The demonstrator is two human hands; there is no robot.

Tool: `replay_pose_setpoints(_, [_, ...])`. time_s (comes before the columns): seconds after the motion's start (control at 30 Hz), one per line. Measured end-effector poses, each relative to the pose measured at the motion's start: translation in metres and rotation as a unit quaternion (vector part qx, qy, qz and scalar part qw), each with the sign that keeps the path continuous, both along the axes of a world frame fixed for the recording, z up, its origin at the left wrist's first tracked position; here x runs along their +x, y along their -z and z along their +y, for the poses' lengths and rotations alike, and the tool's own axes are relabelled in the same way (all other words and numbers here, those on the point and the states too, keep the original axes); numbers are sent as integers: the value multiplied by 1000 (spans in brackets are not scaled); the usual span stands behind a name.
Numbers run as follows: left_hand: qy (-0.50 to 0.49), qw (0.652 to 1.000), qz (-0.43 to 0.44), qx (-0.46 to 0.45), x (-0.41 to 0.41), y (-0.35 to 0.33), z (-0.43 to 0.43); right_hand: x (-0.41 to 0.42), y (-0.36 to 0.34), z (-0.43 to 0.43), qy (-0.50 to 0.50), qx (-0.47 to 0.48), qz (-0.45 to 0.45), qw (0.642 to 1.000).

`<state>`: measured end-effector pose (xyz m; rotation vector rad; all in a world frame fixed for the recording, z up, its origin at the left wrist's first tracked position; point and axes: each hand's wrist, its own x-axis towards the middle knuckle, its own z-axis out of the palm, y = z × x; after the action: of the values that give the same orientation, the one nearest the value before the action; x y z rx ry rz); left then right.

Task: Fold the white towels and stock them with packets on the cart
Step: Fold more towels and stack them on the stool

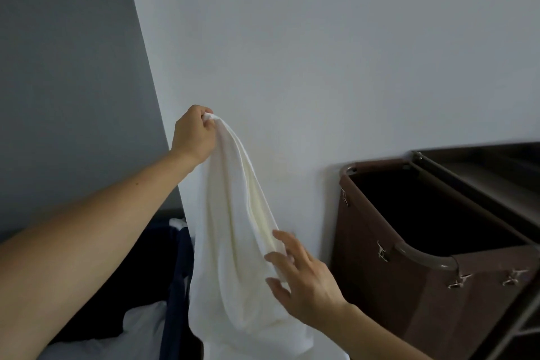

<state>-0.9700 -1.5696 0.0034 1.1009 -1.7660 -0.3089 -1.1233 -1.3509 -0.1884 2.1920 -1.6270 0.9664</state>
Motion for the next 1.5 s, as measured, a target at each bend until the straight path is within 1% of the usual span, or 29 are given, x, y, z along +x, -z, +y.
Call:
replay_pose_setpoints(0.13, [6, 1000, 6, 5, 9, 2, -3, -11, 8, -2, -4, -38, -48, 998])
replay_pose_setpoints(0.23, [12, 1000, 6, 5, 14, 3, -4, -17, 17, -4, 1, -45, -58, 997])
replay_pose_setpoints(0.33, [11, 1000, 5, 14, 18, 2, -3, -21, 23, -5, 1, -55, -42, 998])
replay_pose_setpoints(0.43, [12, 1000, 2, 11, 21, 2, -4, -26, 24, -4, 7, -85, 1, 996])
replay_pose_setpoints(0.57, [11, 1000, -15, 13, 23, 4, -6, -32, 23, -5, 22, -92, 58, 994])
replay_pose_setpoints(0.67, [12, 1000, -18, 10, 22, 1, -3, -34, 26, -5, 19, -99, 49, 994])
replay_pose_setpoints(0.77, [18, 1000, -25, 2, 21, 1, -2, -36, 32, -9, 73, -41, 74, 994])
replay_pose_setpoints(0.87, [26, 999, -24, -3, 20, 3, -1, -37, 30, -14, 166, 93, 110, 976])
replay_pose_setpoints(0.93, [36, 999, -28, -6, 20, 5, 1, -41, 23, -18, 171, 162, 123, 964])
replay_pose_setpoints(0.97, [42, 999, -30, -10, 22, 5, 0, -44, 18, -19, 161, 177, 118, 964])
replay_pose_setpoints(1.07, [34, 998, -30, -31, 39, 0, -8, -63, -18, -19, 157, 178, 56, 970])
replay_pose_setpoints(1.1, [28, 998, -30, -37, 50, -3, -13, -73, -38, -18, 166, 173, 30, 970])
replay_pose_setpoints(1.17, [23, 998, -37, -47, 72, -9, -23, -91, -89, -16, 186, 159, 12, 969])
replay_pose_setpoints(1.3, [7, 992, -57, -110, 102, -32, -28, -104, -201, -17, 207, 94, 22, 974])
replay_pose_setpoints(1.4, [4, 986, -51, -161, 113, -60, -25, -99, -269, -17, 215, 47, -22, 975])
replay_pose_setpoints(1.5, [-11, 984, -22, -179, 120, -90, -20, -87, -313, -23, 193, -29, -101, 976])
